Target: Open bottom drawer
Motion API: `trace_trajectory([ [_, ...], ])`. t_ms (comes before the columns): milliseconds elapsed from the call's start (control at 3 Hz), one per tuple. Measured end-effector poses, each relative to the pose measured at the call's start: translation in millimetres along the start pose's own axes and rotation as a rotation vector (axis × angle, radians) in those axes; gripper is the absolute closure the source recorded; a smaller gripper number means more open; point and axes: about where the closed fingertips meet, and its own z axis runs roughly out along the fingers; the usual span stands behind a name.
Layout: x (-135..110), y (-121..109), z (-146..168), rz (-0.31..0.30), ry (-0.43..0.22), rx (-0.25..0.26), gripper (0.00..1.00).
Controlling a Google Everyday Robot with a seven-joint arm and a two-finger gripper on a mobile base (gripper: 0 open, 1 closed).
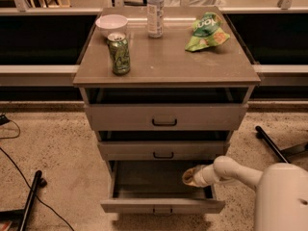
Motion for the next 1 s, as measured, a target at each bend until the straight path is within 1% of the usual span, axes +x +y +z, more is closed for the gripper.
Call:
trace_trajectory([
  [333, 16.4, 7.4, 37.9, 0.054, 0.008, -0.072, 1.0],
  [667, 28.8, 36.0, 64.6, 0.114, 0.026, -0.186, 1.0],
  [1000, 31.9, 68.9, 72.4, 0.149, 0.006, -0.314, 1.0],
])
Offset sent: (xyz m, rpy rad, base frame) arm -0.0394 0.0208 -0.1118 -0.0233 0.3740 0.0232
